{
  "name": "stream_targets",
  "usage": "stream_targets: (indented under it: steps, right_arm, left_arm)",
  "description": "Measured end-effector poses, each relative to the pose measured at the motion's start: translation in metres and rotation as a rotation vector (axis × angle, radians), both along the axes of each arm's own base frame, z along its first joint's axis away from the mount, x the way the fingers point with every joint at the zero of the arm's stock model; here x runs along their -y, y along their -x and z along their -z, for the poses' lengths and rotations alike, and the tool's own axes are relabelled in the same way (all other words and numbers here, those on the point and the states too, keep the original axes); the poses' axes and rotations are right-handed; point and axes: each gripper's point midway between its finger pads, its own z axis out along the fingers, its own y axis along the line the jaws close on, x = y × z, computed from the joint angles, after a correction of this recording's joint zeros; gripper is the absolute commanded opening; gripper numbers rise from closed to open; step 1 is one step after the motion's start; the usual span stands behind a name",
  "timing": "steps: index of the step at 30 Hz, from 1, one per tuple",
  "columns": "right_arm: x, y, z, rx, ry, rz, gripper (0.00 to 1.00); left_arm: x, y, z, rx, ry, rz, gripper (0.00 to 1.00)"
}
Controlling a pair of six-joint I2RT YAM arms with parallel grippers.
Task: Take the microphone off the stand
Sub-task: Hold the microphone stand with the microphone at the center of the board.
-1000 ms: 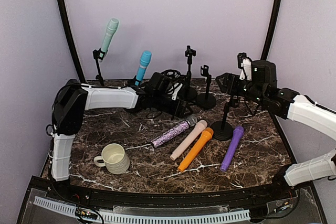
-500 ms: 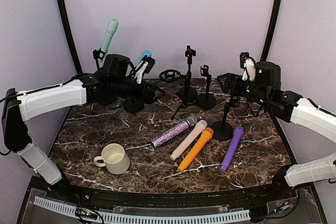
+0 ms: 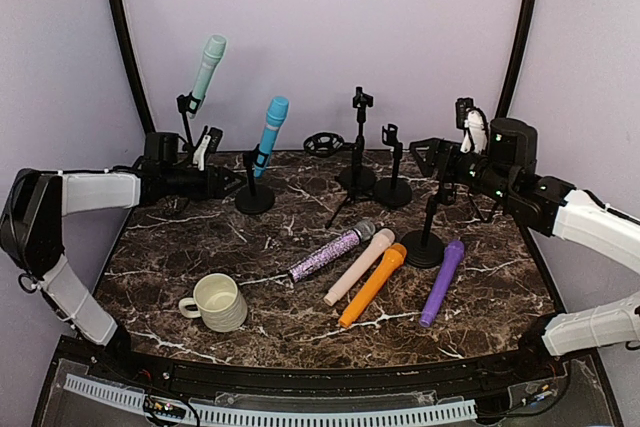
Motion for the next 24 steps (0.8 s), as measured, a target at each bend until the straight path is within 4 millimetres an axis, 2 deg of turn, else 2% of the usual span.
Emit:
stream_targets:
  steps: [8,17,24]
  right_arm:
    - [0.0,0.001,0.004,-0.002,0.001,-0.005,0.83]
    - [0.001,0.003,0.007,-0.005,0.003,-0.005,0.83]
    - [-0.001,0.004,0.007,-0.008,0.001,-0.016,0.82]
  left_arm:
    - [-0.009,-0.045,0.013,0.084,0.021,0.015,0.53]
    - [-0.022,-0.086,-0.003,0.192,0.036,0.029,0.57]
    - [-0.01,-0.105,-0.007,0.22,0.052,0.112,0.51]
